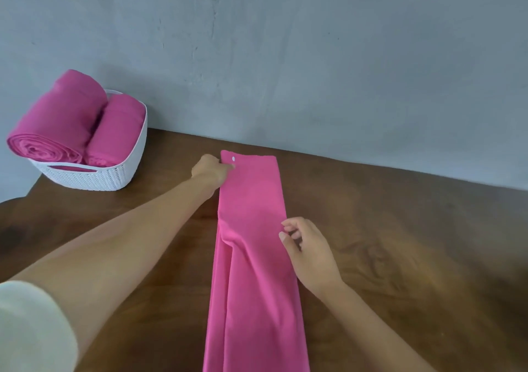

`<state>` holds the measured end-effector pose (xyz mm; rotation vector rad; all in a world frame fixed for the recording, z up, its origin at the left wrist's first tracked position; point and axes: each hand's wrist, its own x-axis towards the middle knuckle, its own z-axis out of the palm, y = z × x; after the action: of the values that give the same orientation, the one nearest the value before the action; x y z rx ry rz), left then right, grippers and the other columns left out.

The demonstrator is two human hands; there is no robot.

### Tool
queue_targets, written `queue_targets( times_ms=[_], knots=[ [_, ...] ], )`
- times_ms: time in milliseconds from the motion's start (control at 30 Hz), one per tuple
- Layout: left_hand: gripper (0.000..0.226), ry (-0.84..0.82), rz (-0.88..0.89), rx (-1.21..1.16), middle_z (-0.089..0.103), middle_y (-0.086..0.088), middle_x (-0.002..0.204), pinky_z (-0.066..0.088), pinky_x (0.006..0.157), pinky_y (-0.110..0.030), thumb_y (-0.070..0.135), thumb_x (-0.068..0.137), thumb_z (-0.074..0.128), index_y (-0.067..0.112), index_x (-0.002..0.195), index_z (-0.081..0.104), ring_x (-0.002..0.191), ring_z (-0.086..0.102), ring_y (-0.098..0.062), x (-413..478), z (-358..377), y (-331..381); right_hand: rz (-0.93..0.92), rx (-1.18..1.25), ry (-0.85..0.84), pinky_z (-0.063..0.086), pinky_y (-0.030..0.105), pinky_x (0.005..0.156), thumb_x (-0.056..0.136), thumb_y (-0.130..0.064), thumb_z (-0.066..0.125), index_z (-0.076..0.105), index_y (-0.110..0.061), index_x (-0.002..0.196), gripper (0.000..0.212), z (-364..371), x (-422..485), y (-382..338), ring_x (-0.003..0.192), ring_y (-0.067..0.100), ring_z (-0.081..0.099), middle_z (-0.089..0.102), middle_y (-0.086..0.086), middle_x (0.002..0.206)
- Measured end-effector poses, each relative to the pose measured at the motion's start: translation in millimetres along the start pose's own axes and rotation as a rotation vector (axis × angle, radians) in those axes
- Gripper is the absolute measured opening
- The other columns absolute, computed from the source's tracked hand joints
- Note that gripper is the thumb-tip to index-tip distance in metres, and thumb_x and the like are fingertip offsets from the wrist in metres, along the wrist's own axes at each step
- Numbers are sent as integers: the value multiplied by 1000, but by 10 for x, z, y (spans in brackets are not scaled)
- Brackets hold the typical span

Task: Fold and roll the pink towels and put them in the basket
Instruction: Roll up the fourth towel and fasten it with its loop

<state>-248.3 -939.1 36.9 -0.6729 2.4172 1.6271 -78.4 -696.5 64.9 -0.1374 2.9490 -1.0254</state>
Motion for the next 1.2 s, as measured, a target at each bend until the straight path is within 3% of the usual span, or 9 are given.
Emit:
queue_targets(
  times_ms=[233,433,567,700,867,933,1033,1100,1200],
  knots=[
    [16,78,378,192,62,-1,75,50,67,-37,17,96,64,15,81,57,77,60,-27,-104,91,31,-51,-128,-47,47,20,85,101,-31,58,58,-31,124,23,-187,954,-151,98,-2,56,58,-18,115],
    [6,-28,659,163,66,4,83,44,73,-36,16,95,68,19,90,66,83,55,-19,-321,187,-63,-97,-316,-233,47,36,101,92,-12,69,50,-27,139,54,-309,1819,-261,119,10,51,52,-3,133],
    [7,-136,691,106,64,4,82,45,71,-29,17,94,69,22,91,66,78,55,-15,-404,153,-64,-121,-448,-407,41,42,109,85,5,61,51,-32,141,68,-231,2293,-276,130,23,43,47,3,134],
    [12,-276,675,-59,54,9,73,39,67,-16,12,93,71,22,88,66,68,47,-8,-370,81,-91,-136,-612,-544,42,41,106,90,-1,64,61,-32,128,50,-210,2552,-319,121,25,42,46,3,122],
    [4,-284,647,-80,59,-13,82,45,72,-31,18,94,71,15,92,69,72,49,-17,-135,-43,-172,-125,-677,-517,48,40,96,95,-25,65,63,-27,107,13,-280,2595,-318,114,27,53,56,3,116],
    [11,-166,607,-1,64,-7,86,51,79,-42,24,95,69,14,93,69,80,57,-21,2,-68,-221,-105,-656,-513,49,38,92,96,-27,65,64,-22,116,20,-320,2540,-327,110,26,58,61,3,118],
    [8,-36,618,137,69,1,102,49,95,-42,24,94,69,17,95,73,103,57,-18,182,-132,-225,-123,-599,-476,50,41,93,98,-28,64,62,-19,119,22,-393,2370,-359,103,21,60,62,0,116],
    [11,-88,622,179,70,3,108,49,98,-42,27,95,69,18,97,75,108,58,-16,261,-170,-181,-154,-560,-428,52,41,89,99,-26,64,63,-21,112,15,-433,2243,-368,96,18,61,64,-2,109],
    [14,-255,517,83,74,6,101,56,93,-39,26,97,68,16,97,78,95,68,-10,293,-217,-48,-199,-510,-366,51,40,84,98,-25,64,63,-22,107,10,-489,2064,-380,90,16,59,64,-5,103]
  ],
)
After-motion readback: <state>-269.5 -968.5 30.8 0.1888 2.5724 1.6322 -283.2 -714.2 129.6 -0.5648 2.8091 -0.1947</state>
